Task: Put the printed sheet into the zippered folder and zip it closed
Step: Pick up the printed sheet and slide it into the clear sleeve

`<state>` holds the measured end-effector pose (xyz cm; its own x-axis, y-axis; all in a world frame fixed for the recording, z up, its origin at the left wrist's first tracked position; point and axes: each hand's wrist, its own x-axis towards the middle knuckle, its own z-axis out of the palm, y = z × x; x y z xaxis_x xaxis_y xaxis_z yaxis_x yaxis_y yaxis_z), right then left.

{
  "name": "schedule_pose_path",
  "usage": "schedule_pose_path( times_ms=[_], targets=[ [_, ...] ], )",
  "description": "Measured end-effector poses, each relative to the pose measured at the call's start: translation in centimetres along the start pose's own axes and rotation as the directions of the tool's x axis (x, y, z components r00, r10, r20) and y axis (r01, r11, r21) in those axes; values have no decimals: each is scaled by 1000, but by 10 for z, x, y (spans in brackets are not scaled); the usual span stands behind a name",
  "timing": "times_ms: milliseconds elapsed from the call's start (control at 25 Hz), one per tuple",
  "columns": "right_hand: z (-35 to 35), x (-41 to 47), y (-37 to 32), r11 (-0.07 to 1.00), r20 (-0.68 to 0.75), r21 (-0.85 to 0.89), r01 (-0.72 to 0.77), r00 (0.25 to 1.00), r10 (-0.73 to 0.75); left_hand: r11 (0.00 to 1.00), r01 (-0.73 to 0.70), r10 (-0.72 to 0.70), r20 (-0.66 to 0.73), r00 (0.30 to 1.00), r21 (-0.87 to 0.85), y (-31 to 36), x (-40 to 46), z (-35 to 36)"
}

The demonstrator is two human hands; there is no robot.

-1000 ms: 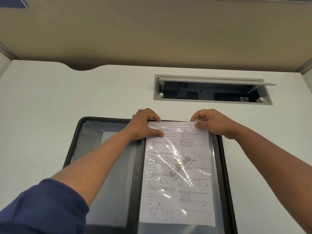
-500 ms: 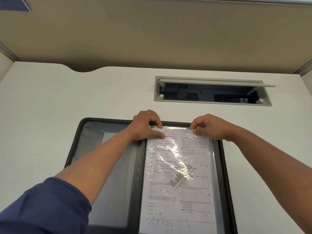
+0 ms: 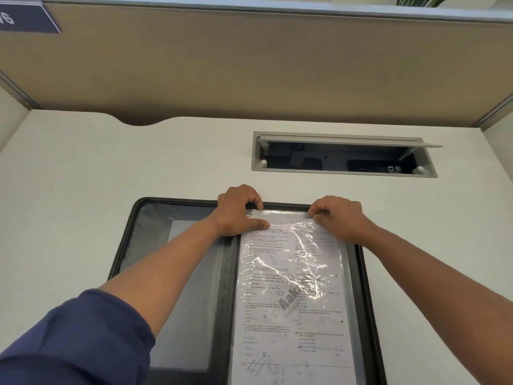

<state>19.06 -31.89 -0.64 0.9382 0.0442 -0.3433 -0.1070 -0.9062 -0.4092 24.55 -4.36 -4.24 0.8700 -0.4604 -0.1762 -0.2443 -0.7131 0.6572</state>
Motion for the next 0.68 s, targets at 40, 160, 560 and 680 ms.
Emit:
schedule_pose_path(
  times_ms=[40,160,560,680],
  targets=[
    [7,-6,1,999,-98,-54,1,995,-7,998,11,-9,-48,999,54,1,-6,4],
    [31,-42,4,995,-322,-83,55,943,-79,986,38,6,-263,965,164,6,-40,23],
    [117,-162,-1,990,-75,-136,44,996,-54,965,39,-19,-79,997,260,8,-199,75],
    [120,-182,10,983,-101,-182,-18,995,-1,938,51,-53,-4,999,343,11,-231,84]
  ],
)
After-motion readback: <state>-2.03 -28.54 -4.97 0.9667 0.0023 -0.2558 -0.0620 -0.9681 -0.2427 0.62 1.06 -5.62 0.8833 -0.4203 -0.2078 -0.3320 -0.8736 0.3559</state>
